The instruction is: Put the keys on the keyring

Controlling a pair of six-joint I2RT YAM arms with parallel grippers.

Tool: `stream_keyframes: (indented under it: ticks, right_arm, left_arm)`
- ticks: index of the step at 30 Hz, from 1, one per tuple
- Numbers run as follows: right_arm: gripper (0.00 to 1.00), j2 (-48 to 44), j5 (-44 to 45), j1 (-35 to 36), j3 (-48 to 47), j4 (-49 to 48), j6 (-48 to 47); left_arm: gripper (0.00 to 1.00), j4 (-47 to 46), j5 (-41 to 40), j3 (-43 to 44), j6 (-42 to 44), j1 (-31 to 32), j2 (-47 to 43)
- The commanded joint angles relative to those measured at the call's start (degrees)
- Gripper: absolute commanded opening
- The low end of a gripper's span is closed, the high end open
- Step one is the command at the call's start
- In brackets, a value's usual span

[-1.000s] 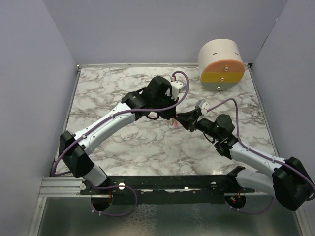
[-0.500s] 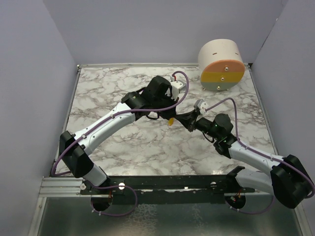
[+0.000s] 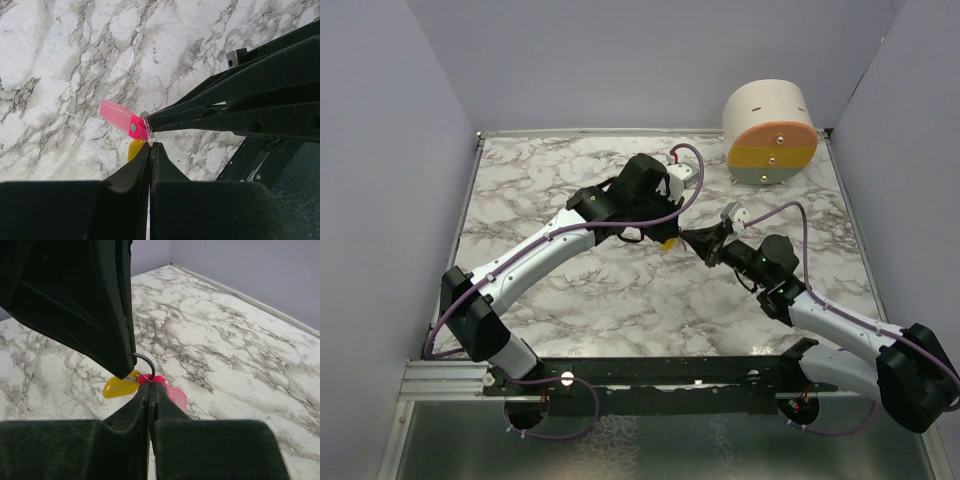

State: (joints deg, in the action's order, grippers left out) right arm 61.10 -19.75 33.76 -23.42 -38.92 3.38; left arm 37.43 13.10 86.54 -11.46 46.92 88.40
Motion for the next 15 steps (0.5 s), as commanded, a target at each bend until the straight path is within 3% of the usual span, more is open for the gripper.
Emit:
stream_keyframes:
  ticks: [1, 15]
  right_arm:
    - [0.01, -1.75, 5.05, -0.12, 1.07, -2.86, 0.88]
    - [0.01, -1.70, 3.39, -0.10, 1.04, -2.70, 0.35]
  left_arm:
    - [0.00, 0.01, 2.82, 0.47, -0.49, 0.70, -1.03]
    - [0.00, -0.09, 1.92, 1.49, -0.62, 0.81, -0.71]
